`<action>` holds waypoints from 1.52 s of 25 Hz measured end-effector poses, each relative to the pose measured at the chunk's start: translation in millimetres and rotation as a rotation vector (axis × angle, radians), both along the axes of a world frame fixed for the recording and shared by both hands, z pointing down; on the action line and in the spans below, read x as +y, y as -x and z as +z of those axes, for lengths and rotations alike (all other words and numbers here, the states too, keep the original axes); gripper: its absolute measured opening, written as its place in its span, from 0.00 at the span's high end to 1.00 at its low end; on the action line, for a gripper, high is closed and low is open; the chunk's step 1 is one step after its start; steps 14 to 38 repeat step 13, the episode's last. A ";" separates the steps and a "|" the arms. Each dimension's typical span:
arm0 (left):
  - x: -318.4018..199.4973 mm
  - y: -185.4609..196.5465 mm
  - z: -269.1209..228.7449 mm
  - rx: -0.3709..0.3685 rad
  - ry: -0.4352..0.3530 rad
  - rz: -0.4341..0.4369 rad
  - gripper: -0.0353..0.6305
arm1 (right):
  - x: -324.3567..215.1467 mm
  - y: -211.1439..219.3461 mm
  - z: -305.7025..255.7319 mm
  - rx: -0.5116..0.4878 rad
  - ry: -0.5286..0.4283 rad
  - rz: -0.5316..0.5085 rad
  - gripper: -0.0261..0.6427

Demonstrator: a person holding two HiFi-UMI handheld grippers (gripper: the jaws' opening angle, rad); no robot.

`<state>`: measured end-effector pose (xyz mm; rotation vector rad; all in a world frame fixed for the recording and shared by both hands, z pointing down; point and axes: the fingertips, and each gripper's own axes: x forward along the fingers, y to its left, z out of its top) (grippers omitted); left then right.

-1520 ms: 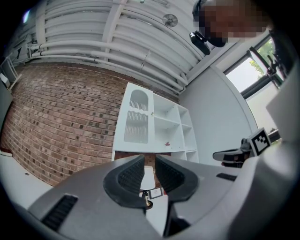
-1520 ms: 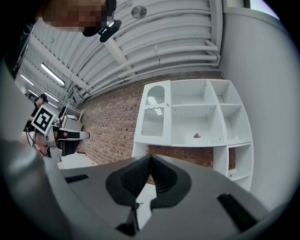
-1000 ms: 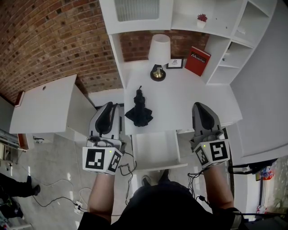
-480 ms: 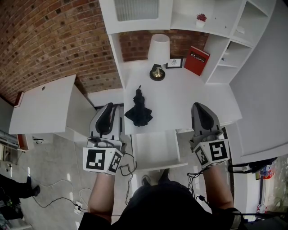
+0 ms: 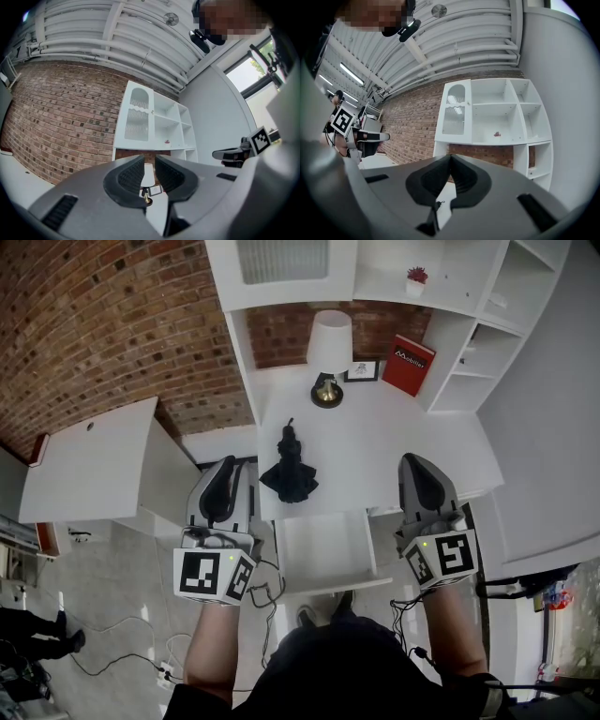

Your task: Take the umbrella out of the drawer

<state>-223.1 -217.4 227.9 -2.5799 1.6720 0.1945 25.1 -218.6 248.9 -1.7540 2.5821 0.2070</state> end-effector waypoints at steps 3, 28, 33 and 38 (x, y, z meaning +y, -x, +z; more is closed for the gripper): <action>0.7 0.3 0.0 -0.001 -0.003 0.002 0.85 | 1.3 1.5 0.0 0.002 -0.003 0.000 0.96; -2.0 4.9 2.0 -0.003 0.003 0.008 0.85 | 1.7 6.0 -1.2 0.002 -0.003 0.006 0.96; -2.0 4.9 2.0 -0.003 0.003 0.008 0.85 | 1.7 6.0 -1.2 0.002 -0.003 0.006 0.96; -2.0 4.9 2.0 -0.003 0.003 0.008 0.85 | 1.7 6.0 -1.2 0.002 -0.003 0.006 0.96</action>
